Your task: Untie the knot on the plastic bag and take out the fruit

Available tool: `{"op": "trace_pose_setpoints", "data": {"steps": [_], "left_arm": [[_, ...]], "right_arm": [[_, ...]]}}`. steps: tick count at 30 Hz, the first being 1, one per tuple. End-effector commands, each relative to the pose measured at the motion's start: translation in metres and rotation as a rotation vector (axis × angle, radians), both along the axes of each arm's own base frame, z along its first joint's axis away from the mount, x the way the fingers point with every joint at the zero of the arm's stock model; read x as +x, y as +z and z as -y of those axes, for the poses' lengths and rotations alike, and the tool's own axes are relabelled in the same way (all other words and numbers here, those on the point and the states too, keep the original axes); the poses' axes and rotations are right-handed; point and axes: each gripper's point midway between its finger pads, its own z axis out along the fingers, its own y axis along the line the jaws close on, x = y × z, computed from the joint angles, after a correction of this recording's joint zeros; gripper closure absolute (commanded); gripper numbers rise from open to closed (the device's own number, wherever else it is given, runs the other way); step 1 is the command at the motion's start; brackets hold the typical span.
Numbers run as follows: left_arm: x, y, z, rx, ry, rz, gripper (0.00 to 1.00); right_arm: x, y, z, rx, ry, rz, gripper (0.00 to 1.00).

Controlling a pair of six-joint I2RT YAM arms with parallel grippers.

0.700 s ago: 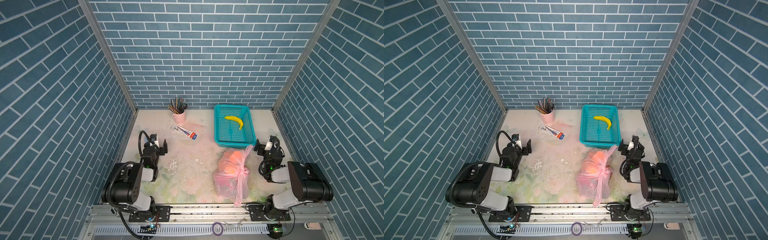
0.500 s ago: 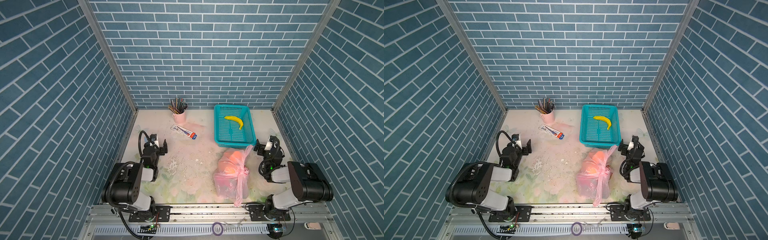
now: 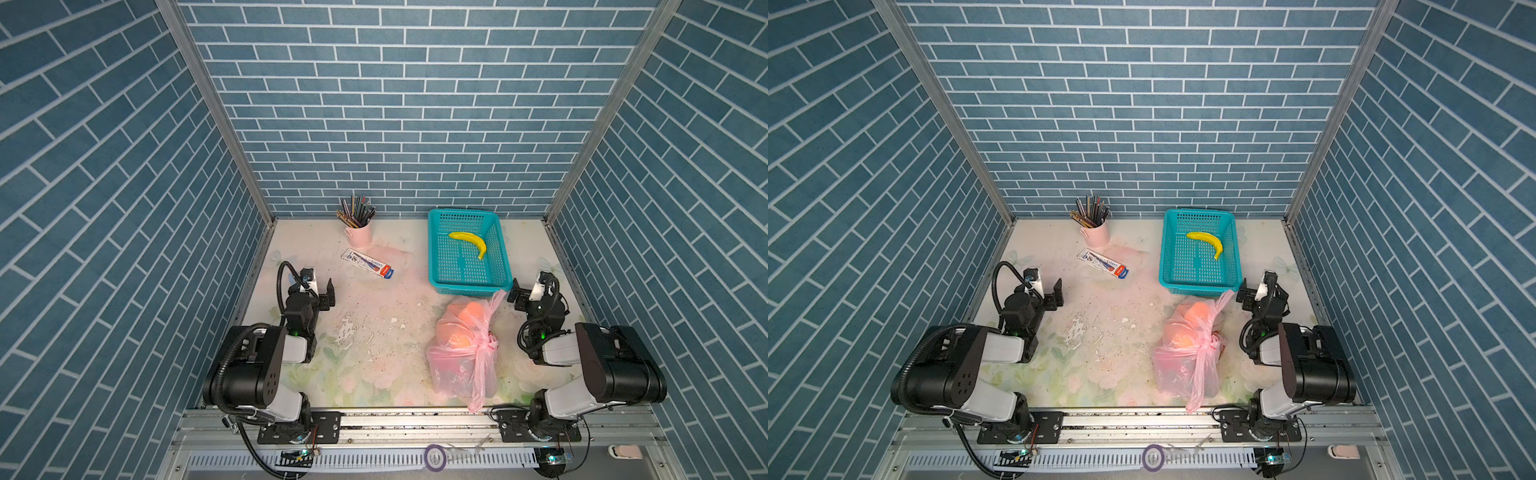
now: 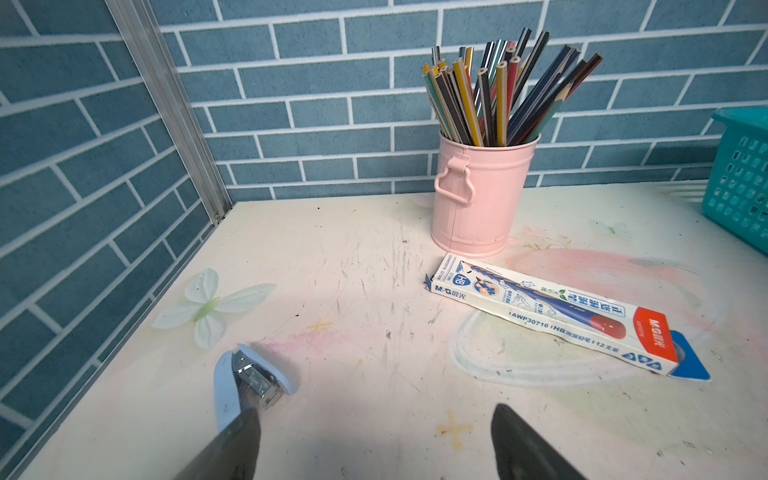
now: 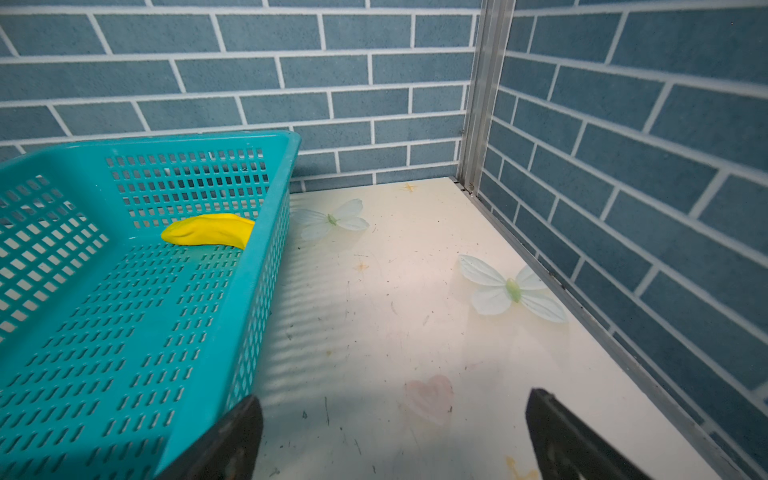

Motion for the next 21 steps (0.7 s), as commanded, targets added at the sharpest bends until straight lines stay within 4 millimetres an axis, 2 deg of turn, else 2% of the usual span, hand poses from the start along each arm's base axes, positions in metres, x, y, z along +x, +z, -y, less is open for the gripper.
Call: {"op": "trace_pose_setpoints", "data": {"steps": [1, 7, 11, 15, 18, 21], "left_arm": [[0.004, 0.01, 0.002, 0.007, -0.005, 0.034, 0.13], [0.003, 0.011, 0.003, 0.009, -0.006, 0.038, 0.13], [-0.001, 0.016, 0.001, 0.016, 0.018, 0.056, 0.13], [-0.003, 0.038, 0.003, 0.047, 0.048, 0.067, 0.13], [-0.008, 0.062, 0.004, 0.048, 0.082, 0.103, 0.13], [-0.011, 0.089, 0.017, 0.027, 0.071, 0.126, 0.13]], "right_arm": [[0.002, 0.004, -0.002, -0.026, 0.011, 0.012, 0.01], [-0.004, 0.008, -0.003, -0.028, 0.019, 0.038, 0.01], [-0.016, 0.024, -0.004, -0.039, 0.024, 0.1, 0.02], [-0.026, 0.044, 0.001, -0.004, -0.016, 0.091, 0.02], [-0.032, 0.057, 0.0, 0.076, -0.02, 0.051, 0.05], [-0.04, 0.071, -0.004, 0.193, -0.023, 0.01, 0.07]]}}
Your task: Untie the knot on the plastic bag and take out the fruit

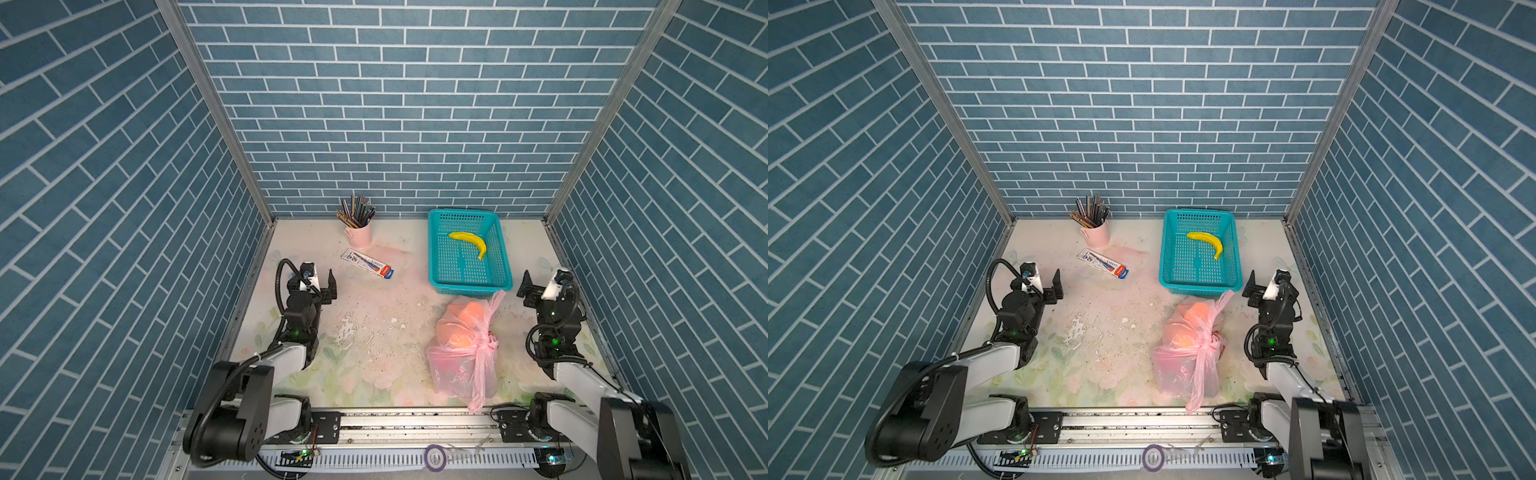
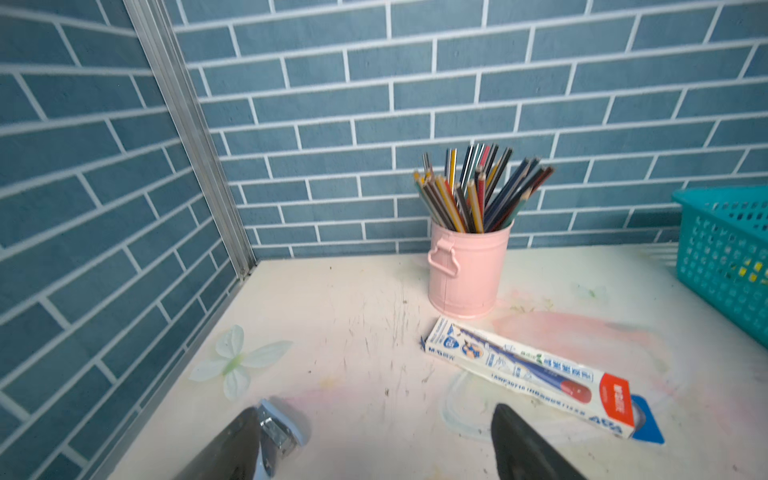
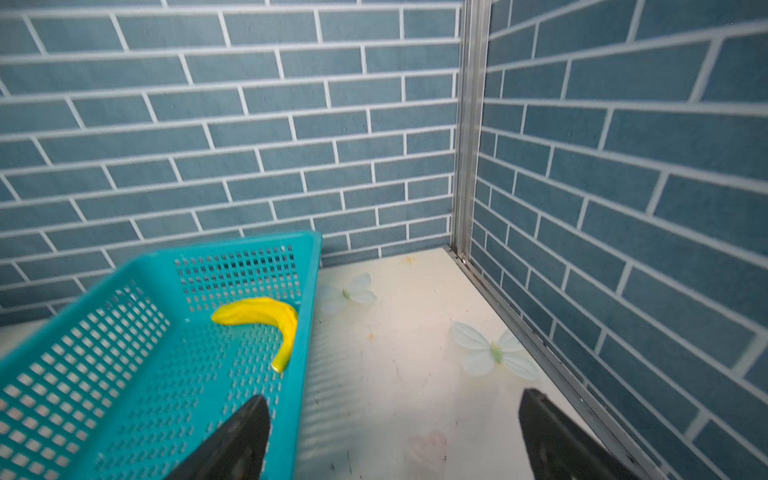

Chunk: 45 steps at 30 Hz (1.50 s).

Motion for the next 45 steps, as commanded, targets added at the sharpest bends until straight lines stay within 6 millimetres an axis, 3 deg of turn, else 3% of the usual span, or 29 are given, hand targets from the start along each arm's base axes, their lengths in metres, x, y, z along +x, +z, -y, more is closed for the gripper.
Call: {"op": "trace_pose_setpoints", "data": {"steps": [1, 6, 8, 13, 19, 26, 29, 34, 40, 45], "left_arm": [[-0.002, 0.023, 0.009, -0.005, 0.028, -0.01, 0.13], [-0.008, 0.067, 0.063, -0.124, -0.156, 0.017, 0.13], [-0.011, 0.081, 0.094, -0.207, -0.291, 0.0, 0.13], [-0.028, 0.106, 0.168, -0.308, -0.58, -0.092, 0.18], [-0.072, 0.11, 0.263, -0.272, -0.898, -0.193, 0.24], [-0.14, 0.079, 0.363, -0.011, -1.231, -0.257, 0.26], [-0.162, 0.06, 0.385, 0.117, -1.326, -0.266, 0.26], [-0.182, 0.036, 0.406, 0.23, -1.423, -0.259, 0.26], [-0.177, 0.014, 0.421, 0.295, -1.422, -0.276, 0.26], [-0.175, 0.0, 0.432, 0.341, -1.441, -0.291, 0.26]], "right_arm": [[-0.012, -0.022, -0.005, 0.167, 0.003, -0.19, 0.08], [-0.032, -0.001, -0.027, 0.357, 0.094, -0.291, 0.1], [-0.04, 0.006, -0.044, 0.407, 0.175, -0.339, 0.12], [-0.063, 0.003, -0.08, 0.53, 0.337, -0.514, 0.17], [-0.093, -0.018, -0.103, 0.643, 0.411, -0.722, 0.23], [-0.13, -0.032, -0.126, 0.761, 0.515, -0.85, 0.3], [-0.146, -0.034, -0.133, 0.8, 0.545, -0.907, 0.32], [-0.168, -0.04, -0.129, 0.803, 0.491, -0.971, 0.36], [-0.187, -0.054, -0.131, 0.831, 0.483, -1.034, 0.42], [-0.188, -0.059, -0.146, 0.896, 0.563, -1.037, 0.56]]}}
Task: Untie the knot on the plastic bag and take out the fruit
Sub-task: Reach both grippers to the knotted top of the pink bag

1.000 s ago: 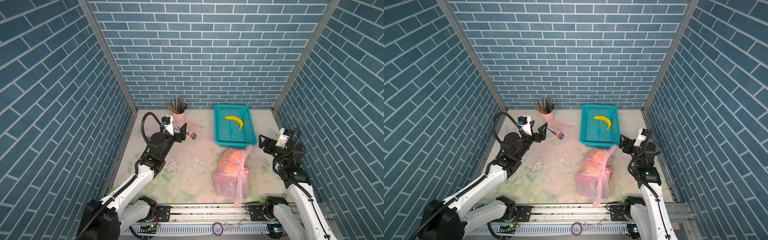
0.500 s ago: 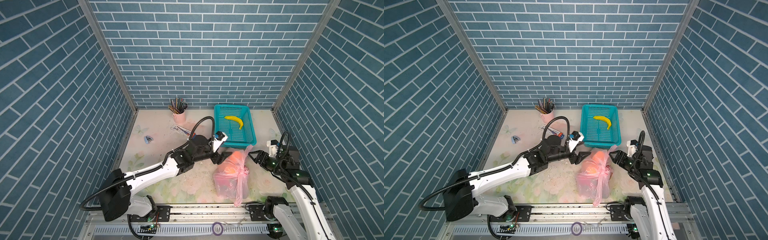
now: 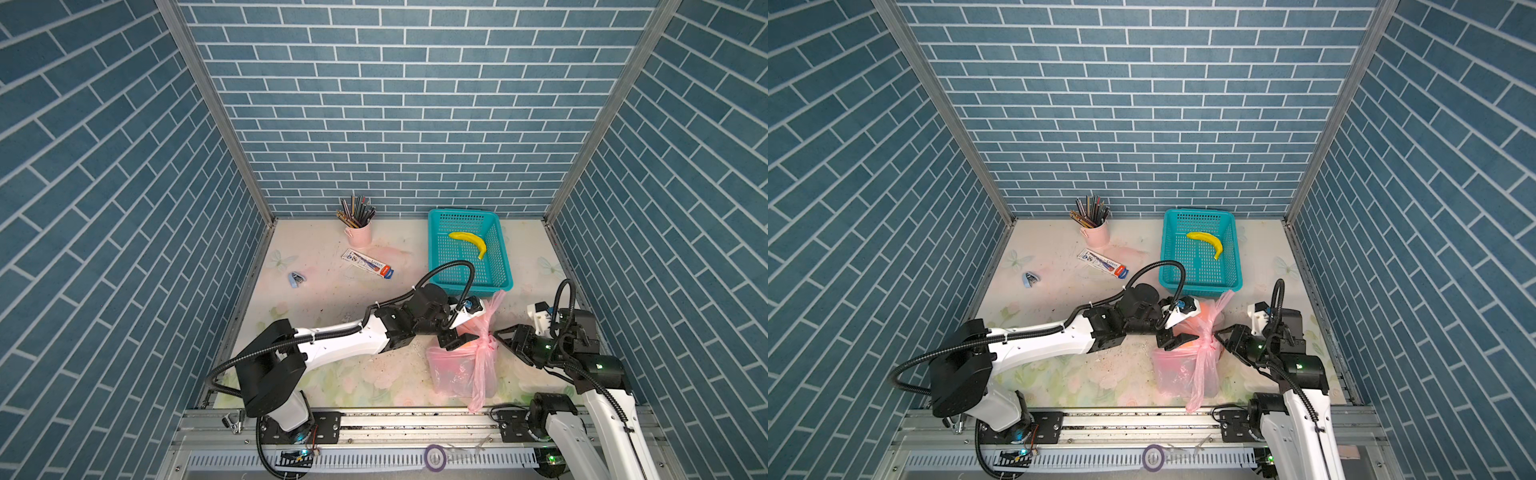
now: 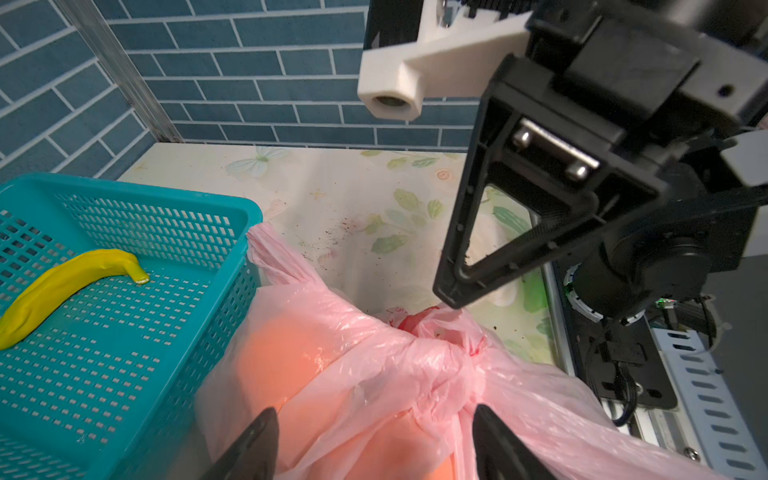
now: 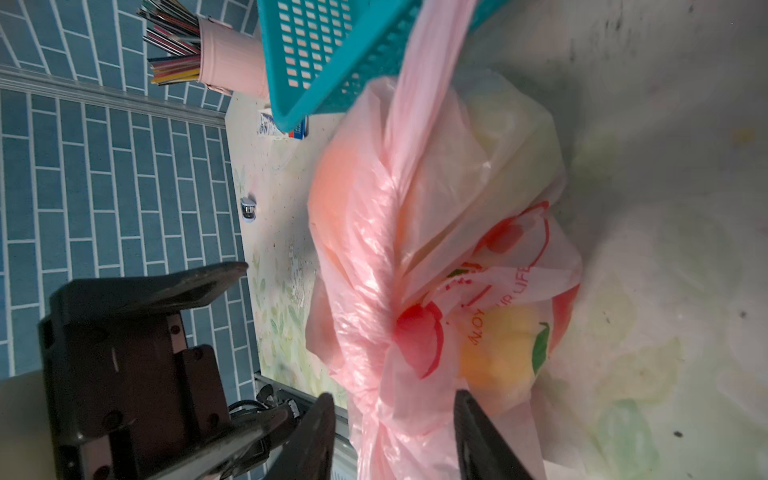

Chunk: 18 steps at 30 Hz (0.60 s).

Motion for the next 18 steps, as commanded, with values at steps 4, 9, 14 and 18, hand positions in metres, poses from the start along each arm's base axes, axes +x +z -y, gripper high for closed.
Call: {"op": "trace_pose_setpoints", "data": {"steps": [4, 9, 14, 18], "left_arm": [[-0.003, -0.01, 0.017, 0.042, -0.079, 0.025, 0.27], [-0.002, -0.03, 0.024, 0.094, -0.097, -0.01, 0.26], [0.0, -0.04, 0.026, 0.092, -0.085, -0.021, 0.31], [0.005, -0.05, 0.028, 0.122, -0.059, -0.038, 0.44]], "right_arm": [[-0.004, -0.012, -0.018, 0.095, 0.033, -0.042, 0.57], [0.001, -0.023, -0.025, 0.091, 0.051, -0.048, 0.75], [0.006, -0.026, -0.03, 0.081, 0.068, -0.04, 0.86], [0.012, -0.022, -0.034, 0.09, 0.078, -0.013, 0.91]]}}
